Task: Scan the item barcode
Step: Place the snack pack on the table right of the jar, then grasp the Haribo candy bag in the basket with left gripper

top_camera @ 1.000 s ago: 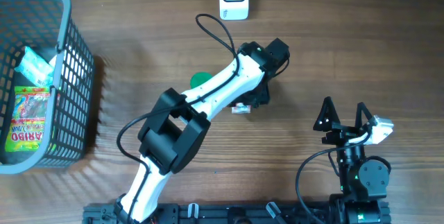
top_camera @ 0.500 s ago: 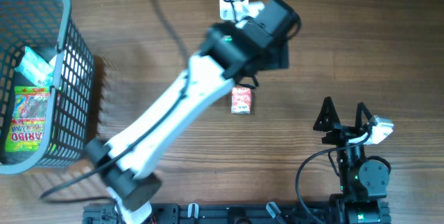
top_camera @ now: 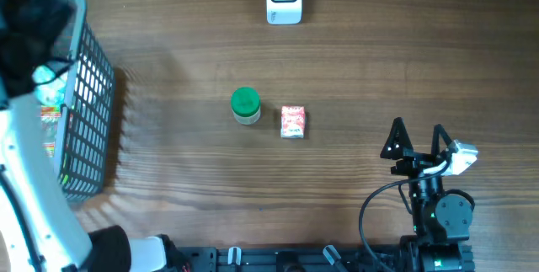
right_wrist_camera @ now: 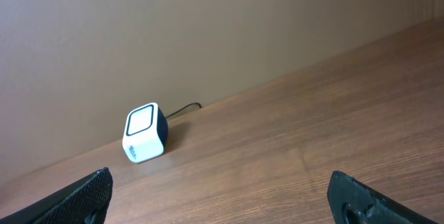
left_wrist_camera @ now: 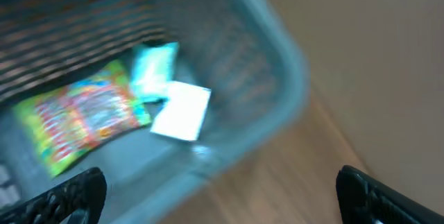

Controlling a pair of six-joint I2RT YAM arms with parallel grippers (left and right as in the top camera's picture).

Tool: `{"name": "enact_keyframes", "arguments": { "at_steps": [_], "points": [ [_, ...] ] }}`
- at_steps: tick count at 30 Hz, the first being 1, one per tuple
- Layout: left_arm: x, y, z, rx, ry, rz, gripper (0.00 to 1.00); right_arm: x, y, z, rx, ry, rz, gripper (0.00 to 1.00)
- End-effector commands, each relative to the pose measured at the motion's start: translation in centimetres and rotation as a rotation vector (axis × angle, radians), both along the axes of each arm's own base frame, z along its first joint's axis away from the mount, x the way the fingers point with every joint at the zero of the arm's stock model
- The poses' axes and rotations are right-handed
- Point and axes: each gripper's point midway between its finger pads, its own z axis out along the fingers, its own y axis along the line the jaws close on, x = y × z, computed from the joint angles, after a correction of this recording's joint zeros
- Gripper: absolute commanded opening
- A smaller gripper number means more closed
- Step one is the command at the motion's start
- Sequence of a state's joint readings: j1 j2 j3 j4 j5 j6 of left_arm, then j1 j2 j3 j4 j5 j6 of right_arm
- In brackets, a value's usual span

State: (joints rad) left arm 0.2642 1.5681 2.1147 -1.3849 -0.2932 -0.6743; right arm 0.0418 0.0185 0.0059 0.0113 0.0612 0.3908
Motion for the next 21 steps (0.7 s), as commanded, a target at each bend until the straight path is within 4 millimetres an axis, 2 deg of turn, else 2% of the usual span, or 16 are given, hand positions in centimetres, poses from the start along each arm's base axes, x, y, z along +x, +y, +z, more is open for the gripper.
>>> {"name": "enact_keyframes", "arguments": {
  "at_steps": [1, 5, 8, 9, 11, 15, 17, 21],
  "points": [
    [-1.2, 4.1, -4.4, -0.186, 0.075, 0.208, 1.0, 0.0, -0.1, 0.0, -0.014, -0.002, -0.009, 1.0],
    [-1.8, 6.4, -10.3, -0.295, 0.267, 0.299, 1.0, 0.0, -0.1, 0.0, -0.013, -0.002, -0.009, 1.0],
    [-2.2, 7.8, -15.9, -0.389, 0.377, 0.447, 1.0, 0.0, -0.1, 0.0, -0.014, -0.002, -0.009, 1.0],
    [-2.5, 8.2, -17.2, -0.409, 0.399, 0.483, 1.0, 0.0, -0.1, 0.0, -0.013, -0.002, -0.009, 0.99],
    [-3.5, 9.0, -19.6, -0.438, 0.444, 0.551, 1.0, 0.0, -0.1, 0.0, -0.014, -0.002, -0.009, 1.0],
    [-7.2, 11.0, -24.1, -0.453, 0.534, 0.668, 1.0, 0.0, -0.1, 0.0, -0.014, -0.002, -0.009, 1.0],
    [-8.2, 12.1, -26.5, -0.455, 0.548, 0.662, 1.0, 0.0, -0.1, 0.0, -0.014, -0.002, -0.009, 1.0],
    [-8.5, 12.8, -31.6, -0.467, 0.523, 0.602, 1.0, 0.0, -0.1, 0.0, -0.014, -0.002, -0.009, 1.0]
  ]
}}
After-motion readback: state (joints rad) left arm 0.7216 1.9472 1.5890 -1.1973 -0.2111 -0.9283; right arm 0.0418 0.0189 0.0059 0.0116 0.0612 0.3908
